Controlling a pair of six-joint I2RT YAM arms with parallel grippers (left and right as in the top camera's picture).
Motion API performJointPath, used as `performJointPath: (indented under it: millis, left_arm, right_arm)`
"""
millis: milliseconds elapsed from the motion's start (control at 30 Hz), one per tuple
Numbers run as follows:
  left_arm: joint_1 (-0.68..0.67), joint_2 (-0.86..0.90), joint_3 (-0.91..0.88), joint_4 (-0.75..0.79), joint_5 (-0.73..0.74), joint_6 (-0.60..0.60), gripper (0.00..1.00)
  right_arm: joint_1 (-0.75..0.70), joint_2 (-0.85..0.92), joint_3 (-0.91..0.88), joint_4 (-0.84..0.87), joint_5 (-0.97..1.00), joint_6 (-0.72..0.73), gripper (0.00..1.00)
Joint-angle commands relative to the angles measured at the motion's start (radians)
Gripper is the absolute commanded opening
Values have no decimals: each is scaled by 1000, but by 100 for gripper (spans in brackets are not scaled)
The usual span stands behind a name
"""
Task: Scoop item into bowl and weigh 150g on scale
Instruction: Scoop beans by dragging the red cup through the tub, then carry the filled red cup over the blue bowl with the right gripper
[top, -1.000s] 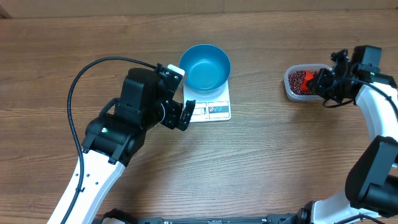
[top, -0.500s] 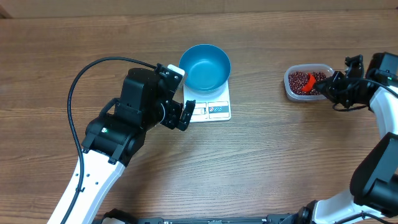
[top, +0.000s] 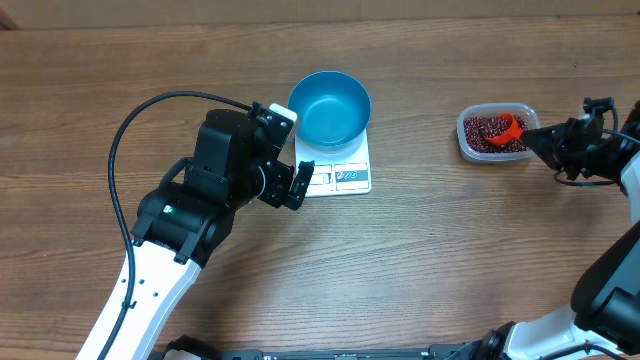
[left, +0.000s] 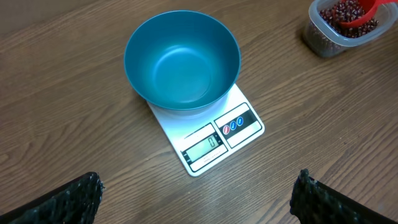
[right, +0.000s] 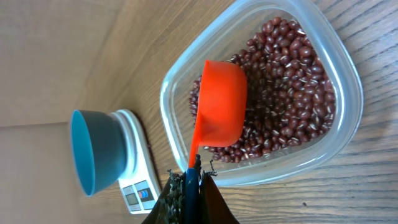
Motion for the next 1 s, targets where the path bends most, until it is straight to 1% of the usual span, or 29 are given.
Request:
performJointPath:
  millis: [0, 300, 567, 733, 833, 967]
  left_arm:
    - [4, -15, 0, 1, 18, 19, 100]
    - [4, -15, 0, 0, 17, 19, 100]
    - [4, -15, 0, 1, 18, 19, 100]
    - [4, -15, 0, 0, 18, 19, 99]
    - [4, -15, 0, 0, 18, 19, 100]
    - [4, -15, 0, 0, 18, 19, 100]
  right_arm:
    - [-14, 5, -1, -4, -70, -3, 3]
    - [-43, 5, -1, -38, -127, -10, 4]
    - [-51, 5, -1, -51, -266, -60, 4]
    - [-51, 5, -1, -56, -308, -62, 4]
    - [-49, 5, -1, -58, -372, -88, 4]
    - [-32, 5, 0, -56, -422, -87, 4]
